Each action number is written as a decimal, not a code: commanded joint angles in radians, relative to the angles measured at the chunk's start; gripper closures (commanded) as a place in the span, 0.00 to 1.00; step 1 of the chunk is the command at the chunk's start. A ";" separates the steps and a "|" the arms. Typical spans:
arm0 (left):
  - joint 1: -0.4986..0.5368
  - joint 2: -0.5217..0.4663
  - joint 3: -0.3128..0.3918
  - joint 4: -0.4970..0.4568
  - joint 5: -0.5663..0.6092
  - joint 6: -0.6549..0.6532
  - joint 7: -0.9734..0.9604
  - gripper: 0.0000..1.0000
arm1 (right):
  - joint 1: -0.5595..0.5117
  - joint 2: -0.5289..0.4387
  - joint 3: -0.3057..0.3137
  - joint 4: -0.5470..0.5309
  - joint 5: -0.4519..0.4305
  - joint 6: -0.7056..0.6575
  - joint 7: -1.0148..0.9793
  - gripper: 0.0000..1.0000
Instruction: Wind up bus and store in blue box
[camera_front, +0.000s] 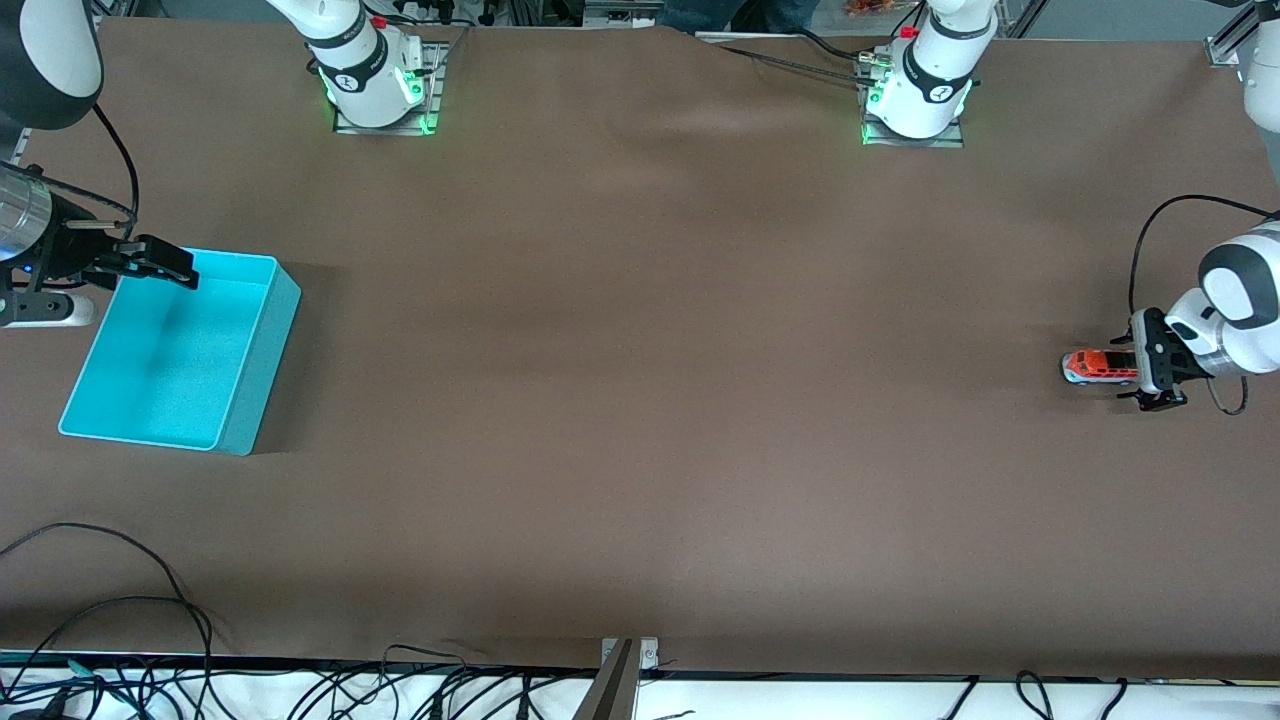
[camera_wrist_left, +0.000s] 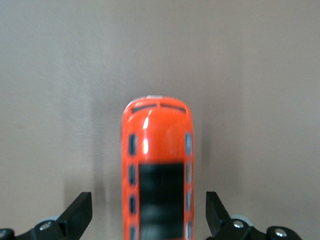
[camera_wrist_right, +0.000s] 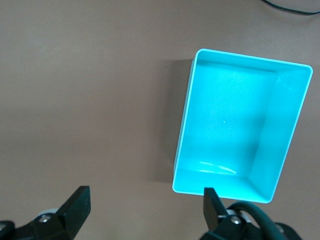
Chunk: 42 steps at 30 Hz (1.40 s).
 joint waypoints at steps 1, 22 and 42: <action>-0.014 -0.057 -0.002 0.059 0.017 -0.165 -0.058 0.00 | -0.007 0.011 0.005 0.027 -0.017 -0.019 -0.011 0.00; -0.207 -0.121 -0.060 0.247 0.007 -0.463 -0.442 0.00 | -0.005 0.011 0.005 0.027 -0.017 -0.019 -0.011 0.00; -0.207 -0.196 -0.380 0.287 0.007 -0.642 -1.020 0.00 | -0.007 0.011 0.005 0.027 -0.017 -0.019 -0.011 0.00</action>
